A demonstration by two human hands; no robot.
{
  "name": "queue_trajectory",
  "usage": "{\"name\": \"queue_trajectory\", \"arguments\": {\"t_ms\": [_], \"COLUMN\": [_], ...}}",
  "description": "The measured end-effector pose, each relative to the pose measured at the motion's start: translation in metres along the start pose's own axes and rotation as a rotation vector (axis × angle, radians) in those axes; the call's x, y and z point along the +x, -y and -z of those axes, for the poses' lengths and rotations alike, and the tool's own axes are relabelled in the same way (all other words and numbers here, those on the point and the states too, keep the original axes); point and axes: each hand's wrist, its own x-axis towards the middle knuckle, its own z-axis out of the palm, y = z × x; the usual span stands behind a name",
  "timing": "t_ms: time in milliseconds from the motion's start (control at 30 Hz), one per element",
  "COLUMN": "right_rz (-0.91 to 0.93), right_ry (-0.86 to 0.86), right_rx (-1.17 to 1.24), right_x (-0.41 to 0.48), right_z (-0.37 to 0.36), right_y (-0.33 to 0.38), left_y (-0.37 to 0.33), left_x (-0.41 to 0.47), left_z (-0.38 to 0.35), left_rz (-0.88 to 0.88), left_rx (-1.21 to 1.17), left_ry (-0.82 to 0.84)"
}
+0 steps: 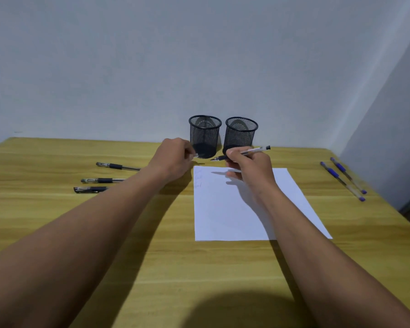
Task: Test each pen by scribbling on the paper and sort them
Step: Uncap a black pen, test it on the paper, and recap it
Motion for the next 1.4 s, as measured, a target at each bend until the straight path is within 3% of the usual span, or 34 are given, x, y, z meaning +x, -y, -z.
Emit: {"name": "queue_trajectory", "arguments": {"t_ms": [167,433,700,1167,1400], "right_rz": [-0.021,-0.009,-0.007,0.013,0.064], "right_ry": [-0.004,0.077,0.120,0.056,0.063], "right_rx": [0.170,0.151,0.208,0.344,0.233], "right_x": [-0.009,-0.035,-0.055,-0.066,-0.069], "right_z": [0.005,0.026,0.038,0.036,0.040], "right_y": [0.016,0.043,0.061,0.054,0.056], "left_y": [-0.028,-0.057,-0.089,-0.106,-0.109], "left_x": [-0.017,-0.040,-0.055,-0.069,-0.071], "left_z": [0.022,0.041,0.046,0.042,0.037], "left_rz": [-0.056,-0.092,0.085,0.114,0.129], "left_rx": [-0.203,-0.409,-0.992,-1.026,-0.982], "left_ry": [-0.024,0.023,0.117,0.002,-0.015]}}
